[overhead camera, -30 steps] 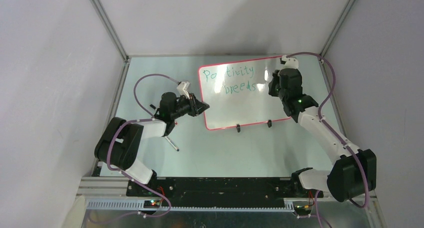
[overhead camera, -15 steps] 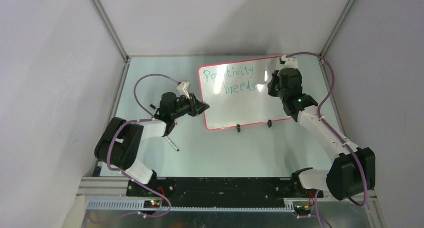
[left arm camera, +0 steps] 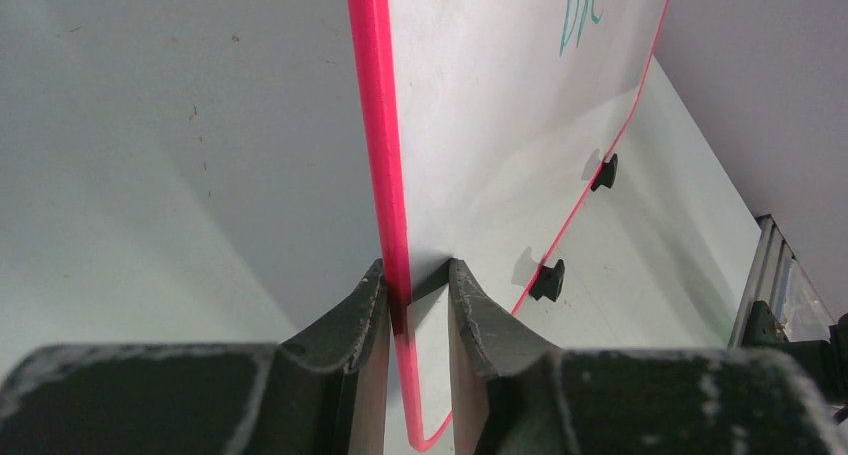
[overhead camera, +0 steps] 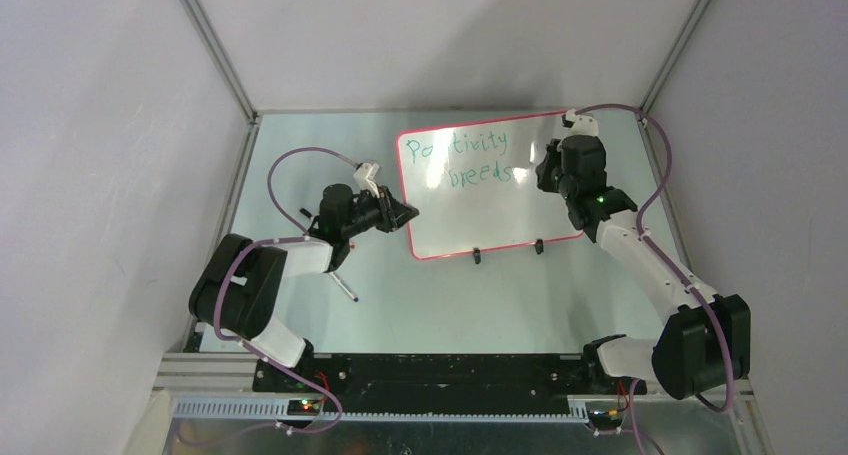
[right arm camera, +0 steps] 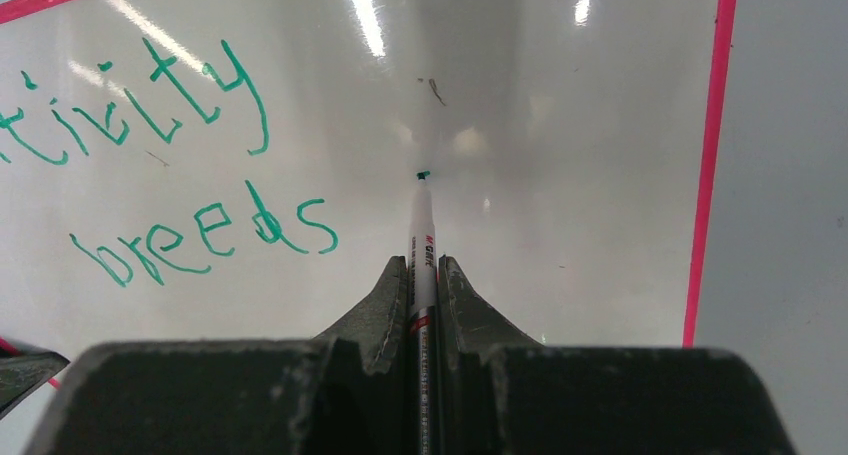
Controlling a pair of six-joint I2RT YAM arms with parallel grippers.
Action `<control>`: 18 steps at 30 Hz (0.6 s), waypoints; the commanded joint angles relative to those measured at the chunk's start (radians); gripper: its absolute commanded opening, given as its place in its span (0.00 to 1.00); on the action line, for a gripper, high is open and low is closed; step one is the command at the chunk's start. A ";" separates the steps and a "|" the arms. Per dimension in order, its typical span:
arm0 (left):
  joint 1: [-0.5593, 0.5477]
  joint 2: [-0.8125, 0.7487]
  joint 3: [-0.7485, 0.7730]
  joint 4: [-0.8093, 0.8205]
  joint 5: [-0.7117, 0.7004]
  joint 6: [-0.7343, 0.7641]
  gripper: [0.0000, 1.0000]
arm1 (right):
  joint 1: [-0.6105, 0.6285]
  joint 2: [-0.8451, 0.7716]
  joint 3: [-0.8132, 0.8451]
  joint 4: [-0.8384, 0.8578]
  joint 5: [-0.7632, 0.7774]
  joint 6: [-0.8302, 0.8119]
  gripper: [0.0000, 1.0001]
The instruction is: Write a sentence on the whiteboard
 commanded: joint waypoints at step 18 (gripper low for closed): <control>-0.013 -0.030 0.015 0.014 -0.035 0.064 0.23 | -0.003 -0.070 0.029 -0.033 -0.006 -0.022 0.00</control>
